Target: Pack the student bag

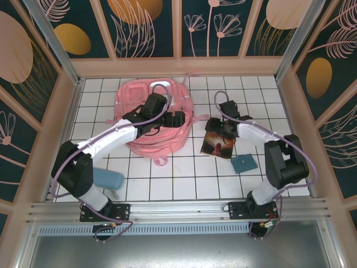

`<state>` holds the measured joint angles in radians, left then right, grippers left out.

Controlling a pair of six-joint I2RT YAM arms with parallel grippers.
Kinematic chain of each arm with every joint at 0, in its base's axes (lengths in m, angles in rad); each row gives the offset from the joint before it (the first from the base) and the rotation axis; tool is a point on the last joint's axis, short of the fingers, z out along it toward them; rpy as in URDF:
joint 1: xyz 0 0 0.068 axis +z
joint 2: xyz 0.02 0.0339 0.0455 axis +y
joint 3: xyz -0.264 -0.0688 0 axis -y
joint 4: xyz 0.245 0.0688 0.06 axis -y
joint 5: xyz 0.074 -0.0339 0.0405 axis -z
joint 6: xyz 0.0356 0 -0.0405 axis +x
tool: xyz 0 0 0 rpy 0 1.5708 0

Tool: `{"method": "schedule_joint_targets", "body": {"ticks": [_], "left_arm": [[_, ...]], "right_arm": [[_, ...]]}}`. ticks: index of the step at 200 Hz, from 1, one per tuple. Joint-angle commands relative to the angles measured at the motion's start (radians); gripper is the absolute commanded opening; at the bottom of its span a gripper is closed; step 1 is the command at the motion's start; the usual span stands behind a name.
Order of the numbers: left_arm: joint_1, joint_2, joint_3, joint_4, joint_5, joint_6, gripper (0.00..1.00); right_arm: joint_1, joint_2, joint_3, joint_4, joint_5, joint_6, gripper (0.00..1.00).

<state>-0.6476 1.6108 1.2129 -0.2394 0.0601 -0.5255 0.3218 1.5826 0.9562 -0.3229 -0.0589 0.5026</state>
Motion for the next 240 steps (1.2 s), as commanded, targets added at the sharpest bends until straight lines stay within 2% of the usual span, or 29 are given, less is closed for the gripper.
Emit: {"method": "schedule_joint_targets", "body": {"ticks": [1, 33, 49, 75, 109, 164, 194, 240], "left_arm": [[-0.013, 0.016, 0.038, 0.056, 0.076, -0.058, 0.93], [-0.056, 0.077, 0.074, 0.048, 0.108, -0.065, 0.89], [-0.079, 0.110, 0.090, 0.057, 0.117, -0.085, 0.86], [-0.114, 0.205, 0.141, 0.060, 0.135, -0.150, 0.74], [-0.181, 0.322, 0.214, 0.080, 0.153, -0.209, 0.69], [-0.234, 0.481, 0.263, 0.203, 0.286, -0.312, 0.50], [-0.247, 0.555, 0.293, 0.177, 0.285, -0.317, 0.36], [-0.247, 0.636, 0.340, 0.102, 0.320, -0.283, 0.33]], "right_arm": [[-0.080, -0.034, -0.012, -0.125, 0.116, -0.015, 0.75], [-0.148, -0.026, -0.057, -0.125, 0.114, -0.030, 0.73], [-0.148, -0.009, -0.065, -0.114, 0.090, -0.042, 0.69], [-0.149, 0.025, -0.074, -0.096, 0.053, -0.056, 0.62], [-0.148, 0.032, -0.084, -0.085, 0.039, -0.064, 0.57], [-0.148, 0.031, -0.100, -0.066, -0.023, -0.075, 0.51], [-0.147, 0.021, -0.105, -0.064, -0.045, -0.079, 0.49], [-0.147, -0.006, -0.100, -0.059, -0.103, -0.101, 0.42]]}}
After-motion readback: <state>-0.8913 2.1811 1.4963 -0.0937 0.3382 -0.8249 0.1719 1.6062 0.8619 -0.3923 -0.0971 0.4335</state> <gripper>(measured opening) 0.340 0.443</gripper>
